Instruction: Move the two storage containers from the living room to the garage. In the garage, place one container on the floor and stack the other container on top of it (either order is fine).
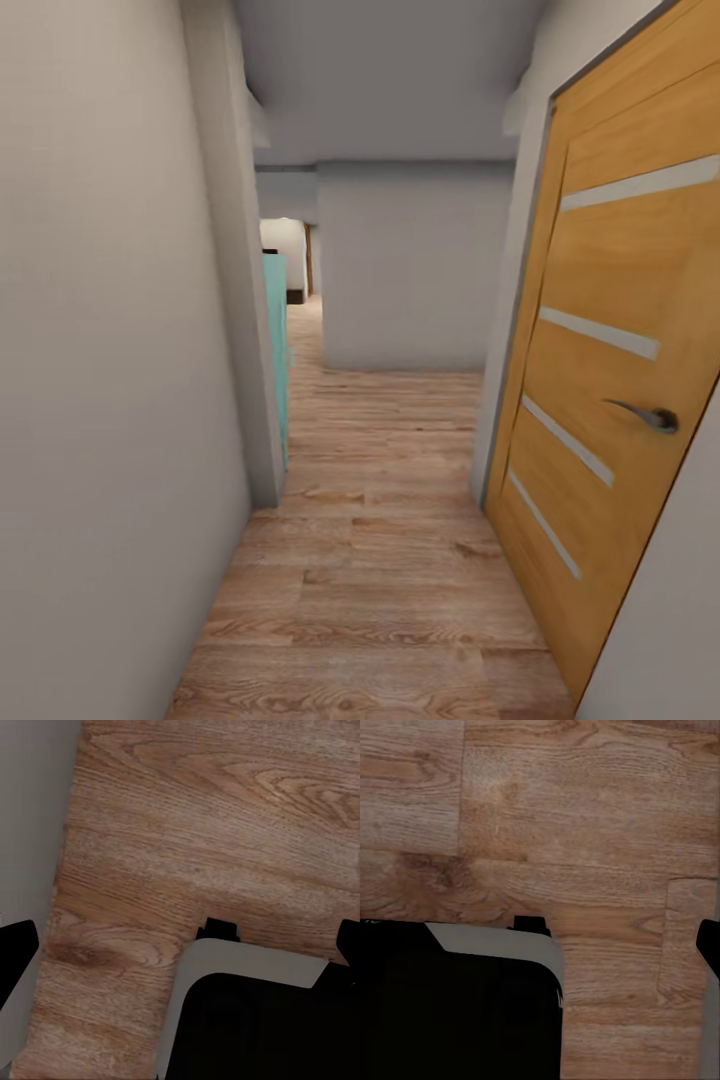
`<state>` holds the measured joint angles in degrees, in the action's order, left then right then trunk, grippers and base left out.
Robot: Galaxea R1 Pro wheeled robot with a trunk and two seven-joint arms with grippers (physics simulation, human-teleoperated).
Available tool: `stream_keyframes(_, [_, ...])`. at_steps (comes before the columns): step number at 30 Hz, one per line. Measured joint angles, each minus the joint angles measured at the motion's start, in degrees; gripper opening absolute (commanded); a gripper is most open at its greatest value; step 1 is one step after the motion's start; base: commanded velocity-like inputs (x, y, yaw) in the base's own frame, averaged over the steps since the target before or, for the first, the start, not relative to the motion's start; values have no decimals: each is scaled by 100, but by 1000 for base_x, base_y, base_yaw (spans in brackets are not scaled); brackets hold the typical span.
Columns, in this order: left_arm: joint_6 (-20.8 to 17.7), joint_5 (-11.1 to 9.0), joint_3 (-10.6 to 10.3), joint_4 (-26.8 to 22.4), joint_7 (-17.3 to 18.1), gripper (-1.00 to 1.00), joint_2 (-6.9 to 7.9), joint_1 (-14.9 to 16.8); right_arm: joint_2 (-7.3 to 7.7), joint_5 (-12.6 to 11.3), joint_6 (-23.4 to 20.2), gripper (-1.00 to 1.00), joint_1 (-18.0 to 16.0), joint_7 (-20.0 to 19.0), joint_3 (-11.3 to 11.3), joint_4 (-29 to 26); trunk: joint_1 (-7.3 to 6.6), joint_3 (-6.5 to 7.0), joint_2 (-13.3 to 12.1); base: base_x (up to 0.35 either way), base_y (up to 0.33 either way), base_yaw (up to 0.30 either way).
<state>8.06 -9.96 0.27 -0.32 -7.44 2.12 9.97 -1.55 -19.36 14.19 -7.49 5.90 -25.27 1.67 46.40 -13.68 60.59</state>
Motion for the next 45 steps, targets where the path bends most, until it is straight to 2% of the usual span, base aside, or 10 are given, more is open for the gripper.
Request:
stream_keyframes(19, [-7, 1, 0, 1, 0, 100, 0, 1, 11, -9, -8, 100, 1, 6, 0, 0, 0, 0, 0, 320, 0, 23])
stream_keyframes(36, [-9, 1, 0, 1, 0, 100, 0, 1, 9, -6, -8, 100, 0, 1, 0, 0, 0, 0, 0, 320, -1, -40])
stream_keyframes(45, [-14, 1, 0, 1, 2, 100, 0, 1, 13, 0, -12, 100, 0, -1, 0, 0, 0, 0, 0, 309, -98, 0])
